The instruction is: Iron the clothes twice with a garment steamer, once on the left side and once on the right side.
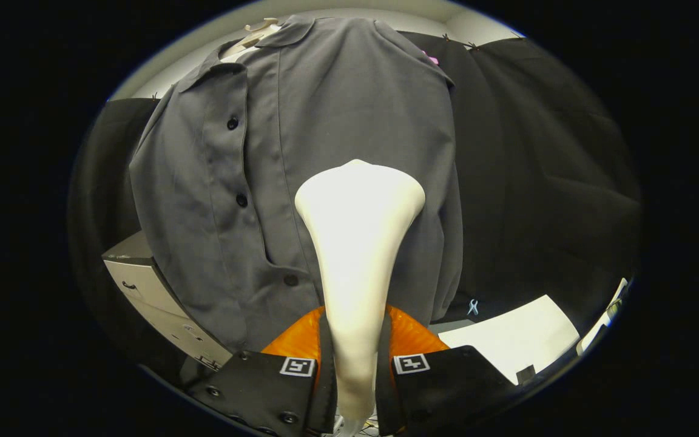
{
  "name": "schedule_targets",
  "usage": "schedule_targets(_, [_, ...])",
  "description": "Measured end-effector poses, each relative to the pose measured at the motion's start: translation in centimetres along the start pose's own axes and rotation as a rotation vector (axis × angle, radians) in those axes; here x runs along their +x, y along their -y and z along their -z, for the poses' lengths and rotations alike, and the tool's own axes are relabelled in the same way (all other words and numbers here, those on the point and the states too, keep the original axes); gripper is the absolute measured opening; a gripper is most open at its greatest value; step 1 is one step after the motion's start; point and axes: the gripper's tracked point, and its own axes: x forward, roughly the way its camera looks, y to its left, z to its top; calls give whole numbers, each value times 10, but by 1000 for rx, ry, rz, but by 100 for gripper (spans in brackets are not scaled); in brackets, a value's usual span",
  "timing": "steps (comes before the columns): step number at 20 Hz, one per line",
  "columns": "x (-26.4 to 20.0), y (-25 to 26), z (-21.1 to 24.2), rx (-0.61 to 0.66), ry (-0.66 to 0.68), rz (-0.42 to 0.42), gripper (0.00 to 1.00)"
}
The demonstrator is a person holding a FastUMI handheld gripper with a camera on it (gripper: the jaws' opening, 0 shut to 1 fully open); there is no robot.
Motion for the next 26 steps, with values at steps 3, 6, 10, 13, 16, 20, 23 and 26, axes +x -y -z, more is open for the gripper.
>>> schedule_targets(3, [2, 2, 19, 6, -27, 5, 34])
schedule_targets(6, [3, 6, 38, 11, -55, 12, 34])
schedule_targets(10, [4, 12, 67, 27, -93, 18, 34])
schedule_targets(13, [6, 16, 90, 34, -123, 24, 34])
schedule_targets(16, [6, 19, 112, 48, -158, 29, 34])
schedule_targets(20, [6, 24, 136, 56, -198, 34, 34])
schedule_targets(23, [7, 27, 154, 65, -223, 38, 33])
schedule_targets(26, [7, 32, 172, 72, -251, 40, 34])
